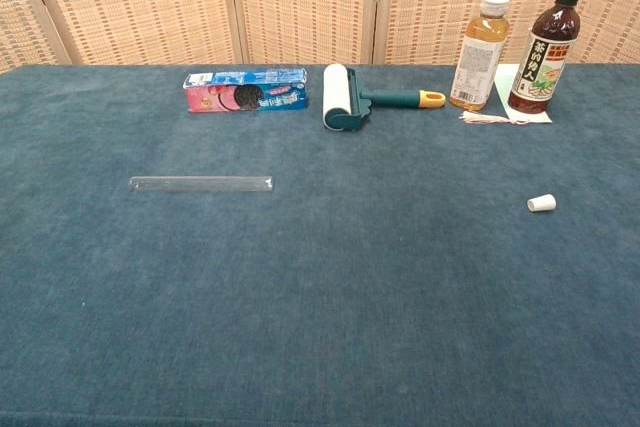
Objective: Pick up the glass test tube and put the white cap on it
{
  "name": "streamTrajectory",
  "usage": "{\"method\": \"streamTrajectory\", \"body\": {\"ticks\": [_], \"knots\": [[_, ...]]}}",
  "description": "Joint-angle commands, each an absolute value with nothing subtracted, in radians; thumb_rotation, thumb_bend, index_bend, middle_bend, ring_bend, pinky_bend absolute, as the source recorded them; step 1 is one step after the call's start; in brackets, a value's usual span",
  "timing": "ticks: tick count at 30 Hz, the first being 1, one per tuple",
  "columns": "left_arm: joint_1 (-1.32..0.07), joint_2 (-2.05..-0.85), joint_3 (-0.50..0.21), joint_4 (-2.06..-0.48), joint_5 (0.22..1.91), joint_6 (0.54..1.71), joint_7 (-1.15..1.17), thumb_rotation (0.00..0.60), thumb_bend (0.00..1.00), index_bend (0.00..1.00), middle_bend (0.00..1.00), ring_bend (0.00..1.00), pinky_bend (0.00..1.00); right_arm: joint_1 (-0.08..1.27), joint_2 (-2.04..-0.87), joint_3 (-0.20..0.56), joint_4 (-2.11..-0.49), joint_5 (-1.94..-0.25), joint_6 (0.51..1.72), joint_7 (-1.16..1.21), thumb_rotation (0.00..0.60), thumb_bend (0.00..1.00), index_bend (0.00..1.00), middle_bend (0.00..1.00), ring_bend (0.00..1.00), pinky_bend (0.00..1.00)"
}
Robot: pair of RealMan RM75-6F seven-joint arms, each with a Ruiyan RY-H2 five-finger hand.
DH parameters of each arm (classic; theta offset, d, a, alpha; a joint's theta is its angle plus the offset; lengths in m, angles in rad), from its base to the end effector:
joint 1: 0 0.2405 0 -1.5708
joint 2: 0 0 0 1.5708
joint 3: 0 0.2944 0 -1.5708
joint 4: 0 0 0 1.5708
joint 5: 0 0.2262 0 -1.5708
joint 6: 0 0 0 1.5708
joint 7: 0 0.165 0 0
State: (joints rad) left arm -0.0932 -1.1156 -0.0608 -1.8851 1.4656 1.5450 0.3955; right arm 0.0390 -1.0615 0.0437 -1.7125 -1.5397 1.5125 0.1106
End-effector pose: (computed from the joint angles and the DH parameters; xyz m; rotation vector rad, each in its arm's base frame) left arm -0.2915 0.2054 0.1535 -1.3820 -0.7805 -0.8327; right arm -0.3359 -0.1880 0.1723 1.3301 -1.0161 1.0246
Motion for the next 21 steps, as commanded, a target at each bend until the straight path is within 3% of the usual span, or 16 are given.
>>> {"method": "streamTrajectory", "body": {"ticks": [1, 17, 21], "knots": [[-0.092, -1.117, -0.061, -1.883, 1.467, 1.545, 0.396, 0.6, 0.27, 0.0, 0.0, 0.0, 0.0, 0.038, -1.062, 0.044, -1.713, -1.542, 1.515, 0.11, 0.6, 0.27, 0.15, 0.2, 0.09, 0.18], [-0.121, -1.12, -0.082, -1.862, 1.472, 1.515, 0.382, 0.6, 0.27, 0.0, 0.0, 0.01, 0.0, 0.043, -1.056, 0.046, -1.73, -1.547, 1.512, 0.098, 0.6, 0.27, 0.15, 0.2, 0.09, 0.18], [-0.172, -1.119, -0.113, -1.851, 1.47, 1.464, 0.369, 0.6, 0.27, 0.08, 0.03, 0.14, 0.05, 0.057, -1.049, 0.054, -1.743, -1.546, 1.497, 0.074, 0.6, 0.27, 0.15, 0.23, 0.11, 0.19]]}}
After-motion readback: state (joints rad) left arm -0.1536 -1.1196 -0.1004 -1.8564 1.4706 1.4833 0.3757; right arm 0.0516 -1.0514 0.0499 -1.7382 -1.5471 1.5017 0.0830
